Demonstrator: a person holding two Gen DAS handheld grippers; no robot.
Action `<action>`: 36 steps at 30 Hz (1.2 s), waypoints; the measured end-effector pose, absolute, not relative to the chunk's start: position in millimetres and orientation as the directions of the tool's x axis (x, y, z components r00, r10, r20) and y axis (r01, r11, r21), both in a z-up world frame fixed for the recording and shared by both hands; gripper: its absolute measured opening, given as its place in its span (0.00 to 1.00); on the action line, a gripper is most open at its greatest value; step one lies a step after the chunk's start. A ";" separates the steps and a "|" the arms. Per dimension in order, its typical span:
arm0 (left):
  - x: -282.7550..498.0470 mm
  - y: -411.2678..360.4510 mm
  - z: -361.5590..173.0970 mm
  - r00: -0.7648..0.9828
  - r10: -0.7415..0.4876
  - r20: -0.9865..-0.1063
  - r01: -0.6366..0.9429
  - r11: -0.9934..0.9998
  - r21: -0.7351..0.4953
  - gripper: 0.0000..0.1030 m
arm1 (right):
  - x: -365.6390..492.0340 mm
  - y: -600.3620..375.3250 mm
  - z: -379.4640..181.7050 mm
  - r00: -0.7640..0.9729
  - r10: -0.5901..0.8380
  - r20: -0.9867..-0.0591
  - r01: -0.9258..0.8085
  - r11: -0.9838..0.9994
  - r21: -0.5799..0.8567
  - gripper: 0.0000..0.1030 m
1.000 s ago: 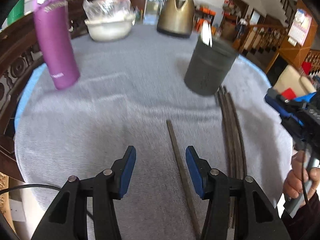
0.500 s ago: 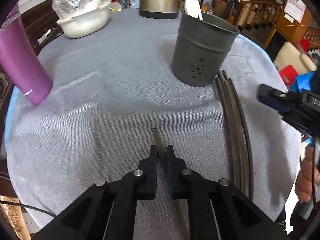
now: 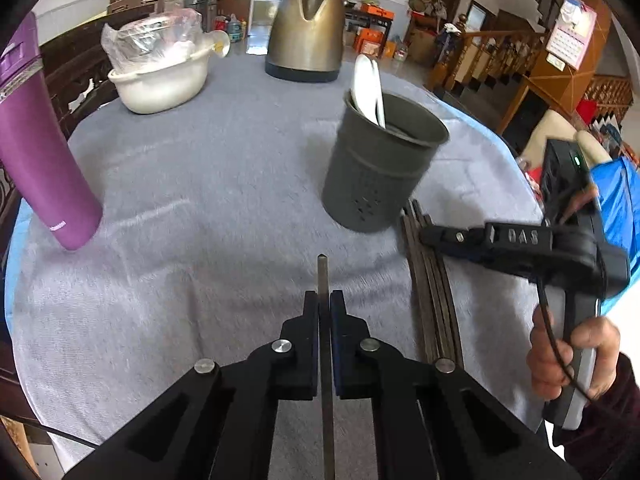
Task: Organize utensils
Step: 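Grasp the thin dark rod with the left gripper while the right grasps dark chopsticks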
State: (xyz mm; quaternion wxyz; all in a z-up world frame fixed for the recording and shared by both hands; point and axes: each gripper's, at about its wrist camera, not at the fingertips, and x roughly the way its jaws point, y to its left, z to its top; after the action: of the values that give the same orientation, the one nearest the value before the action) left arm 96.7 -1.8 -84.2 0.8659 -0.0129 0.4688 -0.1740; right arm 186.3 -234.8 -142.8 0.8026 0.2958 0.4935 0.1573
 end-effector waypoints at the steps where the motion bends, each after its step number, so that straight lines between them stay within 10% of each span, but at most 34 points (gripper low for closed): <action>1: 98.3 2.1 -82.7 0.502 -0.321 -0.803 0.281 0.939 -0.200 0.05 | 184.0 -233.6 -140.6 0.475 0.538 -0.696 0.023 0.783 0.621 0.14; 13: 107.9 -13.9 -71.0 0.550 -0.393 -0.737 0.302 0.916 -0.263 0.05 | 178.1 -261.0 -140.7 0.502 0.565 -0.656 0.098 0.716 0.691 0.15; 18: 125.1 -29.0 -79.8 0.542 -0.416 -0.730 0.330 0.904 -0.270 0.05 | 186.6 -254.5 -140.8 0.484 0.607 -0.631 0.082 0.686 0.723 0.53; 20: 133.0 -35.8 -88.3 0.527 -0.403 -0.748 0.331 0.908 -0.256 0.05 | 188.0 -249.0 -138.0 0.494 0.588 -0.641 0.063 0.711 0.700 0.53; 27: 141.0 -35.3 -95.8 0.506 -0.384 -0.772 0.331 0.913 -0.238 0.13 | 199.3 -230.1 -142.8 0.441 0.577 -0.687 0.029 0.756 0.653 0.16; 30: 143.0 -36.1 -96.1 0.477 -0.404 -0.780 0.349 0.902 -0.254 0.51 | 197.2 -225.7 -142.3 0.456 0.569 -0.685 0.013 0.765 0.644 0.09; 36: 156.8 -63.1 -115.4 0.371 -0.344 -0.862 0.415 0.892 -0.178 0.53 | 180.7 -243.0 -135.4 0.518 0.574 -0.635 0.004 0.740 0.673 0.09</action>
State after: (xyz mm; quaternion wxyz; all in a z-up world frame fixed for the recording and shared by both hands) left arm 156.8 -63.1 -115.4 0.8273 0.0343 0.5117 -0.2294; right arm 180.7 -243.0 -135.4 0.8122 0.3151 0.4586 0.1752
